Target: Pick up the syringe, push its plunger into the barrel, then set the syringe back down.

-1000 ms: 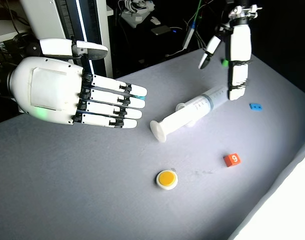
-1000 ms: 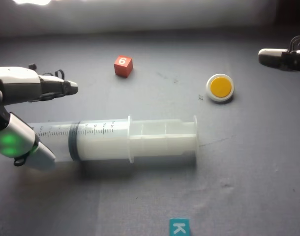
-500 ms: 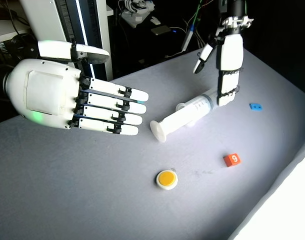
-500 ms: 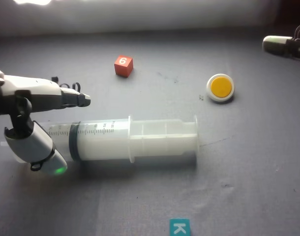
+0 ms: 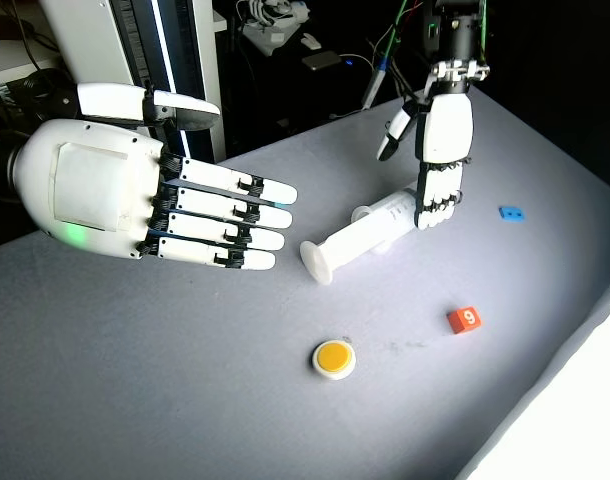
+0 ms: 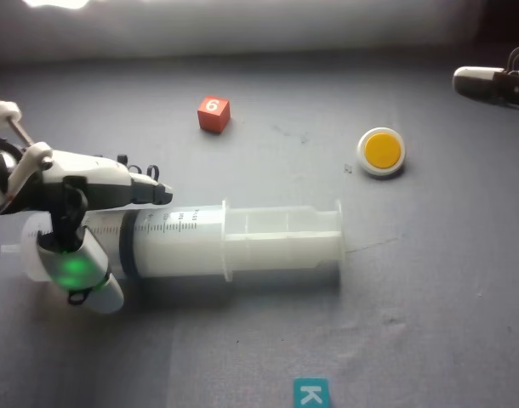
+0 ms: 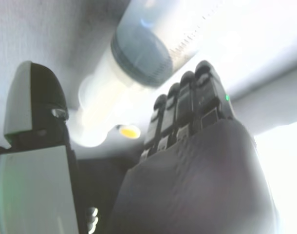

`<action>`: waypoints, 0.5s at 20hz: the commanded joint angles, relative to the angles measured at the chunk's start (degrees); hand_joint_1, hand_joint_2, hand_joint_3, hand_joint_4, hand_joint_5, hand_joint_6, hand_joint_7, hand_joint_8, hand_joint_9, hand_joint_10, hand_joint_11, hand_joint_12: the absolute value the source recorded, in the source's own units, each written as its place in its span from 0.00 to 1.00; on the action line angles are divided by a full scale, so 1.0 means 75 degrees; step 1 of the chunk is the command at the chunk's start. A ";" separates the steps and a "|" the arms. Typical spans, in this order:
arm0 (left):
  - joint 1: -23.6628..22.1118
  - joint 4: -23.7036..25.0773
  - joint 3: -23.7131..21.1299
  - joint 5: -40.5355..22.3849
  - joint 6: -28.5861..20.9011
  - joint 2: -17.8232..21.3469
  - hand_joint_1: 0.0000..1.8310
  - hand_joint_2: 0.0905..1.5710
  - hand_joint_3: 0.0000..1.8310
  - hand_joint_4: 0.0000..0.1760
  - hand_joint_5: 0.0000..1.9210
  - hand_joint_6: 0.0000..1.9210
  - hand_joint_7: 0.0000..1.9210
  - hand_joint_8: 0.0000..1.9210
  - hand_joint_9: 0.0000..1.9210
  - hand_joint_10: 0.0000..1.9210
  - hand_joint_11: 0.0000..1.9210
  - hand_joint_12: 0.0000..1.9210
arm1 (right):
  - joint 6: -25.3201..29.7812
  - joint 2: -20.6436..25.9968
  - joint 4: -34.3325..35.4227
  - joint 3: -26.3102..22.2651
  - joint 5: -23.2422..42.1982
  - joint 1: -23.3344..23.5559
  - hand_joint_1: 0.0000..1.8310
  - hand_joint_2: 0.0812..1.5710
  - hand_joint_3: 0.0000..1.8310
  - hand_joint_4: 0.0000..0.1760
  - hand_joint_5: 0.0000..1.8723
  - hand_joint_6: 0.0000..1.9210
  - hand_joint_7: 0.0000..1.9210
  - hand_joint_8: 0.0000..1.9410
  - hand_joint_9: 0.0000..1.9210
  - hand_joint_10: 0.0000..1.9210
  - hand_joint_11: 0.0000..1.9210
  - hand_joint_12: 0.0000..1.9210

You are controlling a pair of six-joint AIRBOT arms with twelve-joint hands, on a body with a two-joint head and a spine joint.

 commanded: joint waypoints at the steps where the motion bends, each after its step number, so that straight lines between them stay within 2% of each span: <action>1: -0.0013 0.0153 0.0059 -0.0399 -0.0005 -0.0073 0.70 0.61 0.00 0.00 0.00 0.00 0.00 0.00 0.00 0.00 0.00 0.00 | 0.0038 0.0006 0.0242 0.0019 0.0937 0.0104 0.00 0.84 0.00 0.00 0.06 0.00 0.04 0.00 0.02 0.00 0.00 0.11; 2: 0.0031 0.0131 0.0158 -0.0400 -0.0005 -0.0185 0.71 0.60 0.00 0.00 0.00 0.00 0.00 0.00 0.00 0.00 0.00 0.00 | 0.0038 0.0004 0.0242 0.0019 0.0942 0.0108 0.00 0.84 0.00 0.00 0.06 0.00 0.05 0.00 0.03 0.00 0.00 0.15; 5: 0.0099 0.0029 0.0406 -0.0399 -0.0008 -0.0472 0.72 0.60 0.00 0.00 0.00 0.00 0.00 0.00 0.00 0.00 0.00 0.00 | 0.0039 -0.0006 0.0242 0.0019 0.0943 0.0111 0.00 0.84 0.00 0.00 0.06 0.00 0.05 0.00 0.03 0.00 0.00 0.16; 6: 0.0123 -0.0075 0.0474 -0.0399 -0.0008 -0.0544 0.72 0.60 0.00 0.00 0.00 0.00 0.00 0.00 0.00 0.00 0.00 0.00 | 0.0040 -0.0007 0.0243 0.0019 0.0946 0.0112 0.00 0.84 0.00 0.00 0.08 0.00 0.08 0.00 0.06 0.01 0.00 0.25; 10: 0.0234 -0.0186 0.0710 -0.0399 -0.0017 -0.0849 0.73 0.60 0.00 0.00 0.00 0.00 0.00 0.00 0.00 0.00 0.01 0.00 | 0.0042 -0.0014 0.0272 0.0020 0.0946 0.0110 0.00 0.84 0.00 0.00 0.06 0.00 0.06 0.00 0.04 0.00 0.00 0.22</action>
